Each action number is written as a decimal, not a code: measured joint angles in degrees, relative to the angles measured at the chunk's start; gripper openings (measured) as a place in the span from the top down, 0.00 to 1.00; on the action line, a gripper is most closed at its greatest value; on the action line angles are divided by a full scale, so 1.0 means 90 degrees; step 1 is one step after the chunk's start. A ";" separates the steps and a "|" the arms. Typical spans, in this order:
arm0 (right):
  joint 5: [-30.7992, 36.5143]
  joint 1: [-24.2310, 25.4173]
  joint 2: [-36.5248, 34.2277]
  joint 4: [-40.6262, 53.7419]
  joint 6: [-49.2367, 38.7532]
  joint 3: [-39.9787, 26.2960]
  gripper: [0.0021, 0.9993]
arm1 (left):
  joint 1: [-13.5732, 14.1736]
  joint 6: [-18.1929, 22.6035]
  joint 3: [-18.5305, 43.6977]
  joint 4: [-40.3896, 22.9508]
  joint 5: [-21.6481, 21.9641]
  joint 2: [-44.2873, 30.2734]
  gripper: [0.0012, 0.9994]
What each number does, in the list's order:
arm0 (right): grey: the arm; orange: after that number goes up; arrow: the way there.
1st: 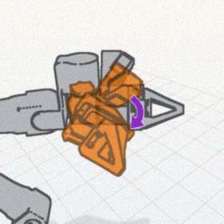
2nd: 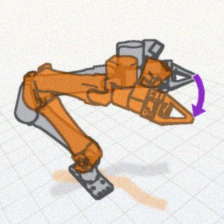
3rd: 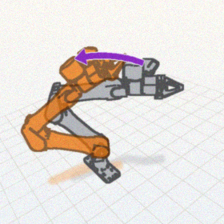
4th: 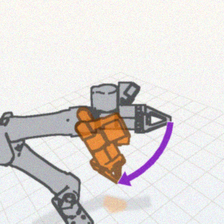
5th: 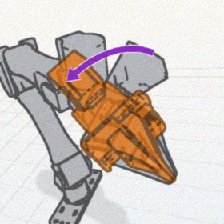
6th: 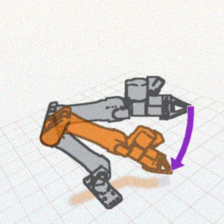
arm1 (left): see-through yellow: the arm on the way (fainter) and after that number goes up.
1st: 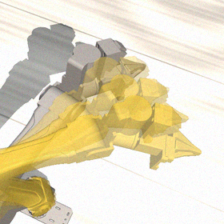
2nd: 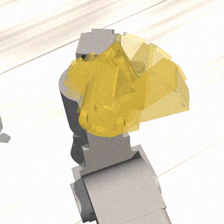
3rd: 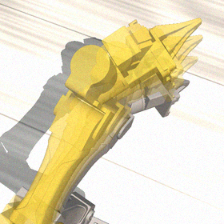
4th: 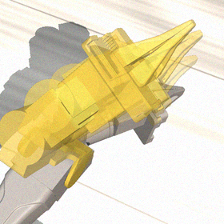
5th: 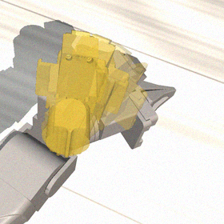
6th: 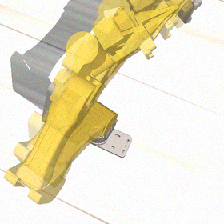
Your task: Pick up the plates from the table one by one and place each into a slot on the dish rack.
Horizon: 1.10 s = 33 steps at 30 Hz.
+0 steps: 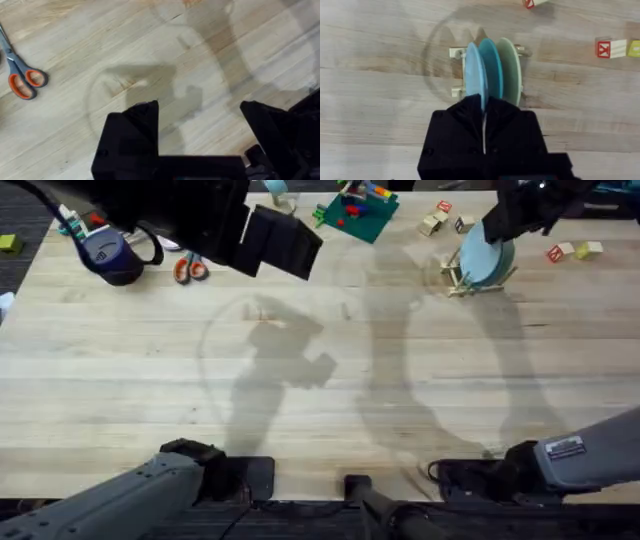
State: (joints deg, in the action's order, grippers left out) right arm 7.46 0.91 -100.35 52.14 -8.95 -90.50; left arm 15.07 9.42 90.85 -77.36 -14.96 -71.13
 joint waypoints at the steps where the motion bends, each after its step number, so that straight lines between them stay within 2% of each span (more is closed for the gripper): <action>1: 0.0000 0.0000 -0.0022 -0.0007 0.0000 0.0000 0.97 | 0.0000 -0.0001 0.0000 0.0000 0.0000 0.0000 0.01; 13: -0.0017 -0.0100 -0.0156 -0.0131 0.0000 0.0000 0.97 | 0.0000 -0.0001 0.0000 0.0000 0.0000 0.0000 0.01; 16: -0.0016 -0.0112 -0.0157 -0.0133 0.0017 0.0000 0.85 | 0.0000 -0.0001 0.0000 0.0000 0.0000 0.0000 0.01; 23: -0.0017 -0.0112 -0.0156 -0.0136 0.0019 -0.0002 0.79 | 0.0000 -0.0001 0.0000 0.0000 0.0000 0.0000 0.01; 26: -0.0017 -0.0112 -0.0156 -0.0133 0.0019 -0.0002 0.73 | 0.0000 -0.0001 0.0000 0.0000 0.0000 0.0000 0.01; 30: -0.0017 -0.0121 -0.0156 -0.0073 0.0022 -0.0005 0.72 | 0.0000 -0.0001 0.0000 0.0000 0.0000 0.0000 0.01; 33: -0.0017 -0.0154 -0.0147 0.0090 0.0024 -0.0024 0.65 | 0.0000 -0.0001 0.0000 0.0000 0.0001 0.0000 0.01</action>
State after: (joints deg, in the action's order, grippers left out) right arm 7.31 -0.48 -101.67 52.95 -8.73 -90.71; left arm 15.07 9.41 90.85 -77.36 -14.96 -71.13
